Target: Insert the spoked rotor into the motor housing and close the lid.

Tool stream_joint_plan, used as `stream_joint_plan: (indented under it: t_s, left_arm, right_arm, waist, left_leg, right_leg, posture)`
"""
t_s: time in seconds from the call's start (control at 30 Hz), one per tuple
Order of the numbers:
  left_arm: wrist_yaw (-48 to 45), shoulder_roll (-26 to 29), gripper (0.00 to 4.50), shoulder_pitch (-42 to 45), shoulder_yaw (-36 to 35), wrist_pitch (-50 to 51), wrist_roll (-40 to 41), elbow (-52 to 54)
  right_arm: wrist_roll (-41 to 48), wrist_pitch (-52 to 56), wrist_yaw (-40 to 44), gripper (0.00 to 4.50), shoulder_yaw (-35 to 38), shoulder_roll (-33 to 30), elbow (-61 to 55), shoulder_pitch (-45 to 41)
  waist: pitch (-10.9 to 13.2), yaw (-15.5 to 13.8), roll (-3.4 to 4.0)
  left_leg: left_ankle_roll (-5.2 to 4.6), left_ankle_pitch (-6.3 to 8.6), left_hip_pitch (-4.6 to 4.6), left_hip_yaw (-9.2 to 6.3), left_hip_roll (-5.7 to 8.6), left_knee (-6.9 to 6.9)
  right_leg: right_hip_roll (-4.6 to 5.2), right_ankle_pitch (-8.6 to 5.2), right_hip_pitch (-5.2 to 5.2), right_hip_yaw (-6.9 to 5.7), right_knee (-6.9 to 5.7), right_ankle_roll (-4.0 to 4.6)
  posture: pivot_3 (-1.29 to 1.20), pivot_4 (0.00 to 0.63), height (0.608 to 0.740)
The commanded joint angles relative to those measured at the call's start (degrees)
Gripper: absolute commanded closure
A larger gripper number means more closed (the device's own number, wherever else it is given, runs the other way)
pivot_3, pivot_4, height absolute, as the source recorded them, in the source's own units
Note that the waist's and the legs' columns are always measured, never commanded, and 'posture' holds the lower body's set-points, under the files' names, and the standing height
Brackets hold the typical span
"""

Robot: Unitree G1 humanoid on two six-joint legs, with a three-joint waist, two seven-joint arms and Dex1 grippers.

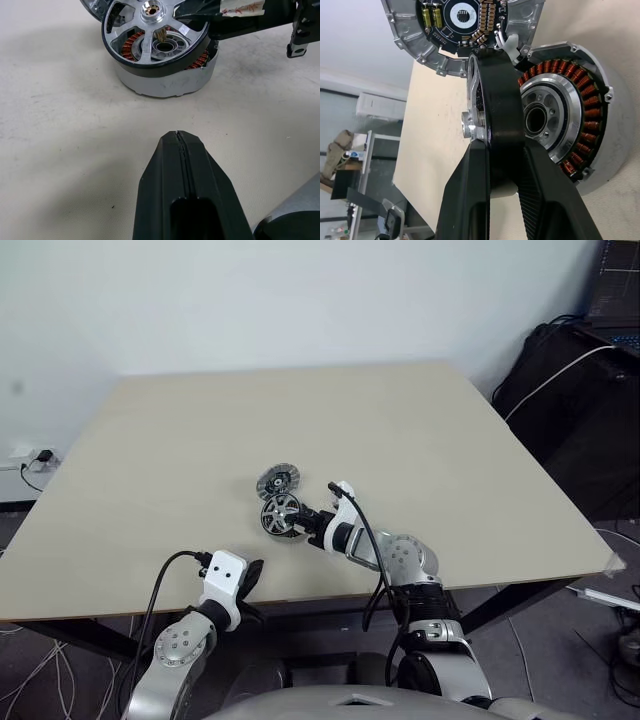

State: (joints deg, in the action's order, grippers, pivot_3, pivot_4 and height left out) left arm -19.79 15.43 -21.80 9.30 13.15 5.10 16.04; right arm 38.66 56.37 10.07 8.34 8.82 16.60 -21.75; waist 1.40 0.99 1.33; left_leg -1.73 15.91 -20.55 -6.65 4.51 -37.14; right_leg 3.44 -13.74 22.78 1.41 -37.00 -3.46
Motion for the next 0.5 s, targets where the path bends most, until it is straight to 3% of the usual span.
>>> stream_joint_plan:
  t_s: [0.03,0.2,0.5]
  left_arm:
    - [0.0,0.1,4.5,0.4,-0.6,-1.0,0.0,2.5]
    - [0.1,0.0,4.5,0.5,-0.6,-0.9,0.1,2.5]
    - [0.1,-0.3,4.5,1.1,-0.2,-0.7,0.0,2.1]
  right_arm:
    - [-0.1,-1.2,0.0,4.07,0.9,0.5,-0.4,-0.8]
    - [-0.1,-1.3,-0.3,4.07,1.8,0.2,0.0,-1.0]
    - [0.3,-0.9,-1.3,1.12,3.7,-0.4,-1.3,-0.6]
  waist:
    - [0.0,0.0,0.03]
    - [-0.1,0.0,0.08]
    - [-0.3,0.2,0.25]
  left_leg:
    - [0.0,0.0,0.0,0.0,0.0,0.0]
    - [0.0,0.0,0.0,0.0,0.0,-0.01]
    - [0.0,0.0,0.02,-0.01,-0.01,-0.01]
  right_leg:
    - [0.0,0.0,0.0,0.0,0.0,0.0]
    - [0.0,0.0,-0.01,0.0,-0.01,0.0]
    - [-0.01,0.0,-0.02,0.0,-0.02,0.0]
  posture:
    - [0.0,0.0,0.74]
    - [0.0,0.0,0.74]
    - [0.0,0.0,0.74]
